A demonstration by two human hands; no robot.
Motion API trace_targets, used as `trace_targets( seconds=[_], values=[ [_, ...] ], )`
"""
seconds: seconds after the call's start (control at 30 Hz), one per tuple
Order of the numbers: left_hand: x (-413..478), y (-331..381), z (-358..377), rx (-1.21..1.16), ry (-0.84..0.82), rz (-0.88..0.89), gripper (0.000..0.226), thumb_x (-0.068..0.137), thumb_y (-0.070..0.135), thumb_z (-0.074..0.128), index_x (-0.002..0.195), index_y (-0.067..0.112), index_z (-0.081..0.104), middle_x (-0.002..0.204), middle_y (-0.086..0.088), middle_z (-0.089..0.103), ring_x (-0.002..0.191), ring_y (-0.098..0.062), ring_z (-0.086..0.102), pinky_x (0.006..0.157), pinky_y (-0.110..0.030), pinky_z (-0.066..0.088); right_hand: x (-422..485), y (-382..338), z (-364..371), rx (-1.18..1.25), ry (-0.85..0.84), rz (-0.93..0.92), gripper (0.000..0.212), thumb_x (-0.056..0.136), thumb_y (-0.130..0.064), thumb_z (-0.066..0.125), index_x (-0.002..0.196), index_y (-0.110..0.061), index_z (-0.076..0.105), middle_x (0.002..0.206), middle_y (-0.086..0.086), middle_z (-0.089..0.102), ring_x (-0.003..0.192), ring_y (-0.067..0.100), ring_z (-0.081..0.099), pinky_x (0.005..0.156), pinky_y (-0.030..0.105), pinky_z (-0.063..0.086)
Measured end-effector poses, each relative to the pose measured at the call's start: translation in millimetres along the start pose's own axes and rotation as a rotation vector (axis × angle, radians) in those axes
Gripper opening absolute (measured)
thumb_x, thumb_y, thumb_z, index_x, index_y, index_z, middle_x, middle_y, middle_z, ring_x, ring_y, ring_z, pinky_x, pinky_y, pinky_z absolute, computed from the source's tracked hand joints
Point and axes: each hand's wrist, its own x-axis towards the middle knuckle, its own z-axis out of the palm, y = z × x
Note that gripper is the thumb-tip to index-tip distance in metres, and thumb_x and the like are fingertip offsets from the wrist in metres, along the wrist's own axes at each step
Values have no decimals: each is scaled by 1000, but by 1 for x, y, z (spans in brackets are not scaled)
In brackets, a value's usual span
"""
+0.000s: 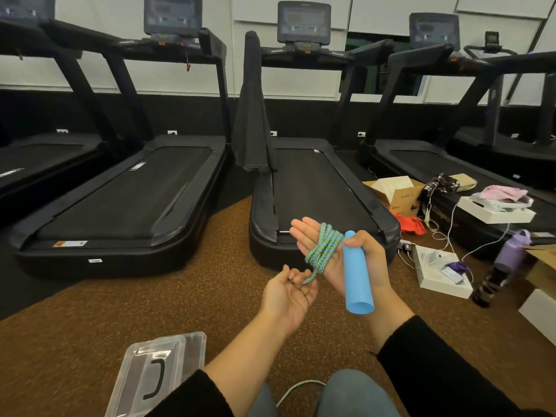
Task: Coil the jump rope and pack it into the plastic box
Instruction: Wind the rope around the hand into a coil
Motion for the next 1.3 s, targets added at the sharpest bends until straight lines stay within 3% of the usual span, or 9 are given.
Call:
trace_targets(
  seconds=[0.17,0.5,0.63,0.8,0.87,1.03,1.13,1.2,1.3],
  values=[
    [-11,-5,7,78,47,154,43,103,27,32,62,13,38,49,-1,46,76,-20,62,72,-30,47,11,0,-10,67,74,-31,88,53,-13,71,134,5,41,139,26,48,128,37,47,105,47,38],
    [-9,2,12,790,137,500,52,91,47,38,49,20,51,51,10,60,78,-23,60,98,-50,45,13,2,-28,-84,131,93,89,49,-13,75,131,4,45,135,24,53,126,35,50,106,44,37],
    [-16,1,17,886,105,507,50,99,38,36,57,20,56,65,7,58,84,-19,60,97,-40,46,15,3,-35,-107,209,103,98,43,-11,78,133,5,42,132,25,55,124,36,53,104,47,39],
    [-17,8,20,995,60,521,50,78,64,35,69,23,64,73,2,61,85,-20,60,98,-49,46,11,6,-43,-265,238,184,76,48,-7,69,122,6,54,110,23,68,91,30,70,76,34,59],
    [-17,14,22,1032,62,515,53,70,71,34,60,28,64,77,-1,60,89,-22,60,99,-48,45,9,6,-47,-391,287,230,56,50,-8,63,105,4,62,93,21,69,78,31,66,70,29,52],
    [-22,29,35,1084,19,481,51,87,58,32,50,29,53,72,5,54,86,-17,54,92,-39,42,3,11,-51,-640,393,311,60,33,-25,66,87,-1,57,70,12,56,55,18,48,45,23,40],
    [-27,34,44,1073,5,415,48,76,65,32,46,35,55,70,6,53,84,-18,53,91,-44,45,2,13,-49,-609,327,319,55,38,-23,64,89,-4,65,81,15,60,65,23,52,58,29,45],
    [-28,36,47,1076,-19,367,49,79,65,33,48,31,51,65,7,53,76,-20,52,79,-43,46,3,16,-48,-564,254,304,52,46,-19,63,96,-12,72,93,16,65,84,30,53,81,41,40],
    [-28,40,48,1093,-82,308,51,93,57,31,54,25,45,60,6,54,58,-19,41,56,-29,31,6,20,-51,-546,303,315,59,45,-20,69,102,-7,67,102,22,57,94,36,44,86,47,31]
  ],
)
